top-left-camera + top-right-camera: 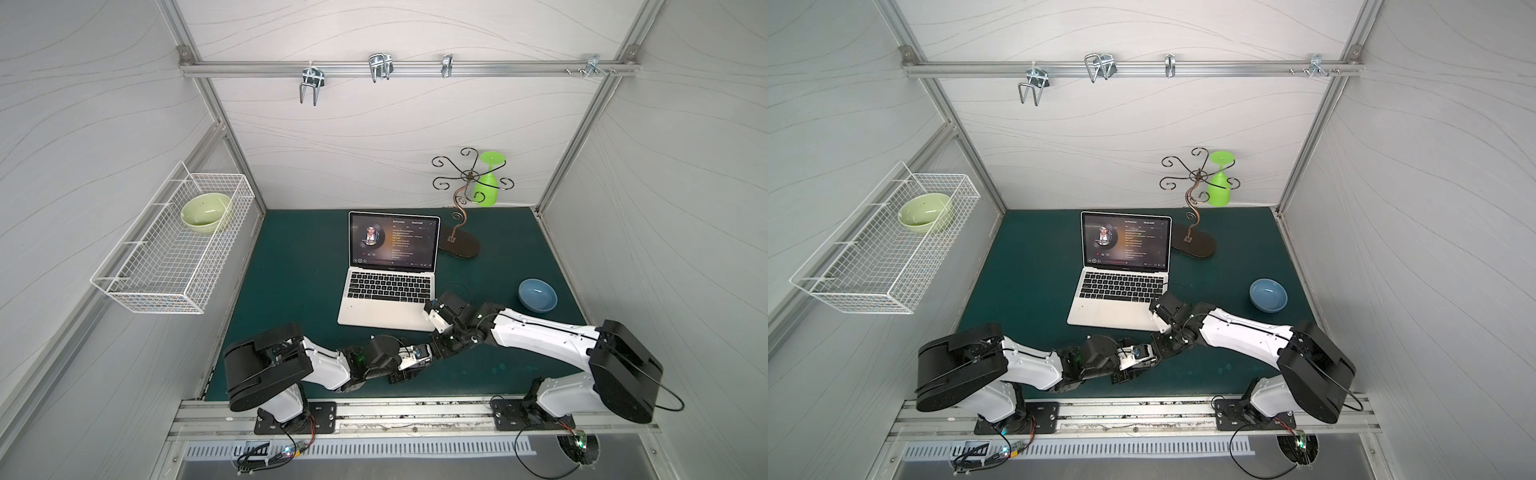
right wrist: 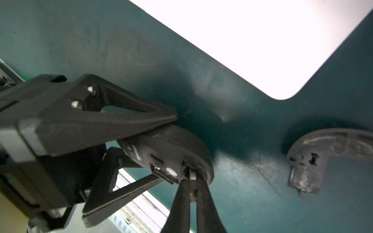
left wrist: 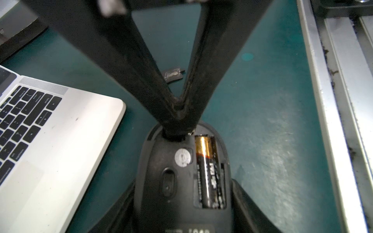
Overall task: Remove the wireless mouse receiver from the laptop
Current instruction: Insert the USB plug into the mouse.
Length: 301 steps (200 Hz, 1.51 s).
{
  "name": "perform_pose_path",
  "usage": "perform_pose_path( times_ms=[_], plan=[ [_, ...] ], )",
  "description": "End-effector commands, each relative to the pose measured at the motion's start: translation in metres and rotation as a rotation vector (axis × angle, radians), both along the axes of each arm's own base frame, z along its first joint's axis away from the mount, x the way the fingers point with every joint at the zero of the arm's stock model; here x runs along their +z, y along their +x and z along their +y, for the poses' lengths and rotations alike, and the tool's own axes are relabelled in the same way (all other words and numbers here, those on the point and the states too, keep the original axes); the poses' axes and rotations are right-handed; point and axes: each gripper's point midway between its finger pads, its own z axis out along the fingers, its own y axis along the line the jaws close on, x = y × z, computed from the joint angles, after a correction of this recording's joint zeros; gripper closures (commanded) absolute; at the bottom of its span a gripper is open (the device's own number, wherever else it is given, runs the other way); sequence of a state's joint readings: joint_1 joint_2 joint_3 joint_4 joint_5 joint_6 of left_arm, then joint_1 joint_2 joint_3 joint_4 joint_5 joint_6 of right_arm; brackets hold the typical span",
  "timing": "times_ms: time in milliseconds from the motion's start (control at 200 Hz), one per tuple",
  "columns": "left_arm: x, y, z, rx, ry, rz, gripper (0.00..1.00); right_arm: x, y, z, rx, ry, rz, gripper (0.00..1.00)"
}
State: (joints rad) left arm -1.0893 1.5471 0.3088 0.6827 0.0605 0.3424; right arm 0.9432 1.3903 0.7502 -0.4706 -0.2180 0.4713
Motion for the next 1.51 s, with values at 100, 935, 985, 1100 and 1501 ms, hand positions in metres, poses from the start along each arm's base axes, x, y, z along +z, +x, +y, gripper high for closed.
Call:
perform_pose_path(
  times_ms=[100,935,985,1100,1501],
  plan=[
    [-0.014,0.001,0.009,0.008,0.076,0.003,1.0,-0.01,-0.004,0.001,0.008,-0.005,0.017,1.0],
    [-0.015,-0.002,0.007,-0.005,0.081,0.017,1.0,-0.005,-0.011,0.019,0.017,-0.011,0.009,0.79],
    [-0.016,-0.002,0.007,-0.005,0.081,0.018,1.0,-0.004,-0.011,0.02,0.018,-0.009,0.01,0.76],
    [-0.016,-0.002,0.007,-0.007,0.081,0.021,1.0,-0.001,-0.012,0.023,0.02,-0.003,0.008,0.73],
    [-0.017,-0.003,0.007,-0.012,0.085,0.028,1.0,0.011,-0.015,0.03,0.034,0.008,-0.006,0.67]
  ],
)
